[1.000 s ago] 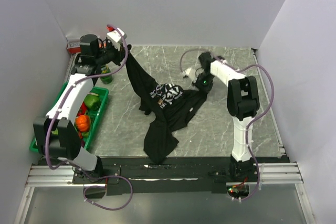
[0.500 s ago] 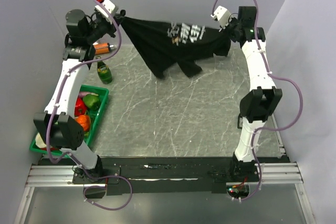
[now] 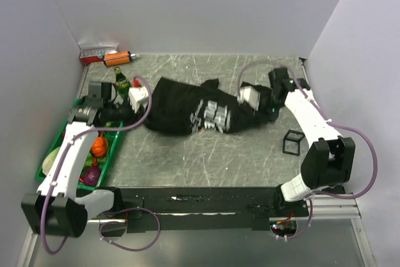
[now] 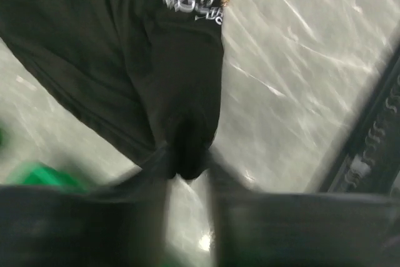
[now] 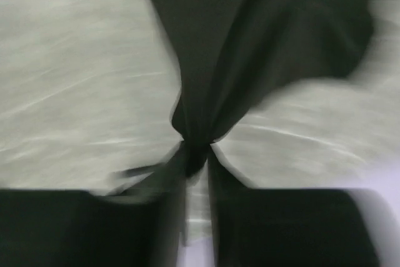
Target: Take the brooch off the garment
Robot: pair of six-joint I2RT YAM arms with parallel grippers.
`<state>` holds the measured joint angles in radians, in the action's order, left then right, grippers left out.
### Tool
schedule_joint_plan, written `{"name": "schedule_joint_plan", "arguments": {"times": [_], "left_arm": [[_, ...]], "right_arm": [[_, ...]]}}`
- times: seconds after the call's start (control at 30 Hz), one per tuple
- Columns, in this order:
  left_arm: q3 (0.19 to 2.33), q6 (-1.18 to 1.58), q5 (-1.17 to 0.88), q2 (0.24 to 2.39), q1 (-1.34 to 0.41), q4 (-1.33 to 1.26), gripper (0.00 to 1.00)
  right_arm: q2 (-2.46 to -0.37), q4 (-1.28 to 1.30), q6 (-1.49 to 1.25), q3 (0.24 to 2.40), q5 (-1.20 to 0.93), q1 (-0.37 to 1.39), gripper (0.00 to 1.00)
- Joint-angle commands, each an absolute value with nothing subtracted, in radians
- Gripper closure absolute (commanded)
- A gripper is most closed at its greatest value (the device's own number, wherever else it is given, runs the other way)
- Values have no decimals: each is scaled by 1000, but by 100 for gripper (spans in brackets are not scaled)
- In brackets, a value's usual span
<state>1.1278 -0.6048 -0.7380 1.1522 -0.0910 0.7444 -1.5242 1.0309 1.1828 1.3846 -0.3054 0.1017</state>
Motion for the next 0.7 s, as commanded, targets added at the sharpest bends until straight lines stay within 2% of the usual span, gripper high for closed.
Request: {"name": "schedule_joint_plan", "arguments": {"times": [0.0, 0.03, 0.07, 0.1, 0.17, 0.2, 0.27, 0.33, 0.47, 0.67], "left_arm": [[1098, -801, -713, 1000, -89, 1025, 47], [1106, -805, -707, 993, -89, 1017, 35], [1112, -824, -713, 1000, -89, 1011, 24], [1120, -816, -719, 1017, -89, 988, 22], [1150, -703, -719, 1095, -89, 852, 21], [1163, -646, -710, 1130, -89, 795, 22], [1215, -495, -683, 1237, -89, 642, 25], [1273, -402, -669, 1304, -89, 518, 26], [1327, -183, -661, 1411, -89, 346, 27], [1350, -106, -641, 1448, -89, 270, 28]], "right_arm": [[-1399, 1292, 1281, 1275, -460, 103, 57], [-1387, 1275, 1257, 1279, -527, 72, 48], [-1387, 1255, 1237, 1326, -561, 51, 44], [-1426, 1205, 1209, 1366, -596, 28, 41], [-1512, 1161, 1068, 1540, -646, -26, 39], [-1623, 1143, 1013, 1610, -644, -38, 39], [-1728, 1053, 829, 1777, -580, -69, 40], [-1857, 967, 712, 1848, -517, -77, 40], [-2076, 902, 644, 1995, -372, -80, 42], [-2310, 907, 577, 2207, -279, -83, 44]]}}
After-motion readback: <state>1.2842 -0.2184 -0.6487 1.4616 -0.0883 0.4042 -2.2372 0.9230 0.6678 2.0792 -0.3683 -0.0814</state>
